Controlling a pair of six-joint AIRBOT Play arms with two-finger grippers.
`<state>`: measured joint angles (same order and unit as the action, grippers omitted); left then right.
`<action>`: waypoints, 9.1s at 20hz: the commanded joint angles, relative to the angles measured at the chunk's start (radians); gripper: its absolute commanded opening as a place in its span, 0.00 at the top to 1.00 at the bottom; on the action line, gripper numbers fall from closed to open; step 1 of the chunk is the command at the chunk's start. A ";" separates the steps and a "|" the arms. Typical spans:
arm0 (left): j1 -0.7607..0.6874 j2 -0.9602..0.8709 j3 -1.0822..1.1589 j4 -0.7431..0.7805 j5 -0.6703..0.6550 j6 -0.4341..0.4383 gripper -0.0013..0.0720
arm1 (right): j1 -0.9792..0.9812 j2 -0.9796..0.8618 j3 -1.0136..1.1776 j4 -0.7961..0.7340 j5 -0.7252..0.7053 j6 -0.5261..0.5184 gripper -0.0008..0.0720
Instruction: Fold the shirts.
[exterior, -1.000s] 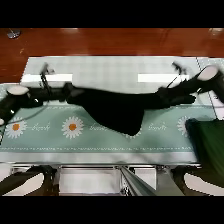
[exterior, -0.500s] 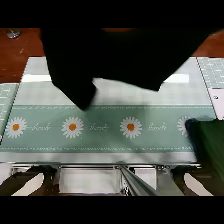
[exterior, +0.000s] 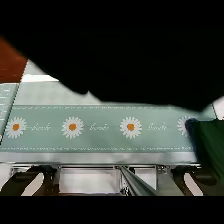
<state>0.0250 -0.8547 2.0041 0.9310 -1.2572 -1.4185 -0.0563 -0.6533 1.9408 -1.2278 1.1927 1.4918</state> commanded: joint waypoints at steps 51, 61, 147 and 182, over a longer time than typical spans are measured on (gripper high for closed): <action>0.533 -0.426 -1.325 -0.123 0.143 0.117 0.03 | -0.380 -0.324 -1.297 0.561 -0.051 -0.237 0.13; 0.409 -0.530 -1.323 -0.210 0.173 0.196 0.35 | -0.383 -0.325 -1.292 0.592 -0.031 -0.259 0.13; 0.124 -0.630 -0.682 0.115 0.392 -0.169 0.93 | -0.055 -1.126 -0.167 0.111 -0.113 0.087 0.96; 0.451 -0.188 -1.371 0.235 -0.045 0.073 0.02 | -0.344 -0.526 -0.978 0.079 -0.111 -0.078 0.13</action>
<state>0.3534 -1.1976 0.8352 1.2606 -1.3155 -1.4158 -0.3378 -1.4097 1.2373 -1.1721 1.2785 1.4536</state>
